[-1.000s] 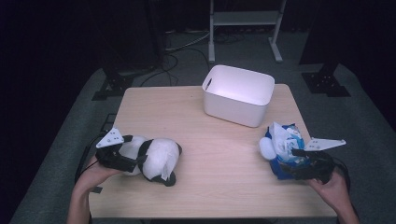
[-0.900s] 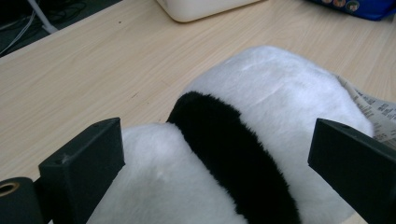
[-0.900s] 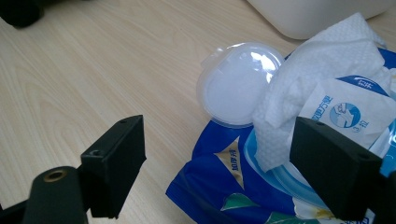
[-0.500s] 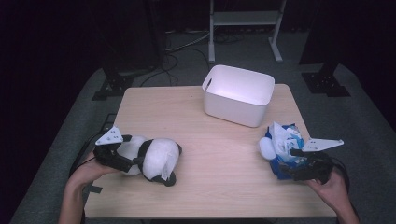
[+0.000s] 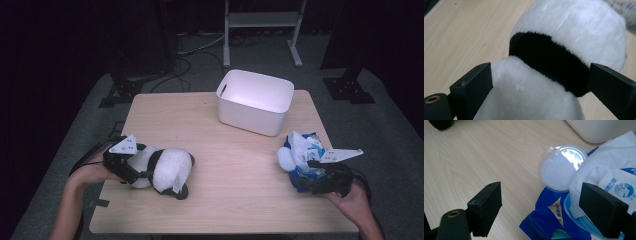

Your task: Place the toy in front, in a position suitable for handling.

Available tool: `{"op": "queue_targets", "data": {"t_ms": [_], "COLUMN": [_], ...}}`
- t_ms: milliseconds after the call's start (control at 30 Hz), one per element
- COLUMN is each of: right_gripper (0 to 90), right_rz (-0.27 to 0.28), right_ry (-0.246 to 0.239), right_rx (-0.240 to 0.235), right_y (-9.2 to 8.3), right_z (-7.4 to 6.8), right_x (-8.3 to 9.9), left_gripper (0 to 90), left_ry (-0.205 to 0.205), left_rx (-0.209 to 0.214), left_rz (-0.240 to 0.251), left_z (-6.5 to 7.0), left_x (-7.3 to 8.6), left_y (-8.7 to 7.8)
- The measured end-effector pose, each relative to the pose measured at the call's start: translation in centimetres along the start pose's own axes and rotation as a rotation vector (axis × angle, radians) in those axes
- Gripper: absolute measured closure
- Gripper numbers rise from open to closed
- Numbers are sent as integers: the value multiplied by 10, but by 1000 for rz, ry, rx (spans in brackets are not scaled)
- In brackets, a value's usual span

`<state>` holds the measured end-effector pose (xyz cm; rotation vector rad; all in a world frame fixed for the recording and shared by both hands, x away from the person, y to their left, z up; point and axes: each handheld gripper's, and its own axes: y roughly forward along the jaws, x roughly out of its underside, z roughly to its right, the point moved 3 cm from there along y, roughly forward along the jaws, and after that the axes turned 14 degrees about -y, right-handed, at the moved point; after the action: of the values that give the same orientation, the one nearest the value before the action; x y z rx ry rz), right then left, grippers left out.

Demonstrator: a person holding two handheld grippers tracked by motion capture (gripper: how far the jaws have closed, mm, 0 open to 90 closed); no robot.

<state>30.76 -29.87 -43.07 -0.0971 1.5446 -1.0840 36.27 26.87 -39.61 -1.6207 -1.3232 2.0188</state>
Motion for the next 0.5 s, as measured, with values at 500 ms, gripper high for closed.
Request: {"op": "queue_targets", "data": {"t_ms": [500], "right_gripper": [170], "right_rz": [-11], "right_ry": [-6], "right_rx": [-22], "right_y": [3], "right_z": [-2], "right_x": [1], "left_gripper": [102], "left_ry": [-26], "left_rx": [29], "left_rz": [-43], "left_z": [1], "left_x": [-3], "left_y": [16]}}
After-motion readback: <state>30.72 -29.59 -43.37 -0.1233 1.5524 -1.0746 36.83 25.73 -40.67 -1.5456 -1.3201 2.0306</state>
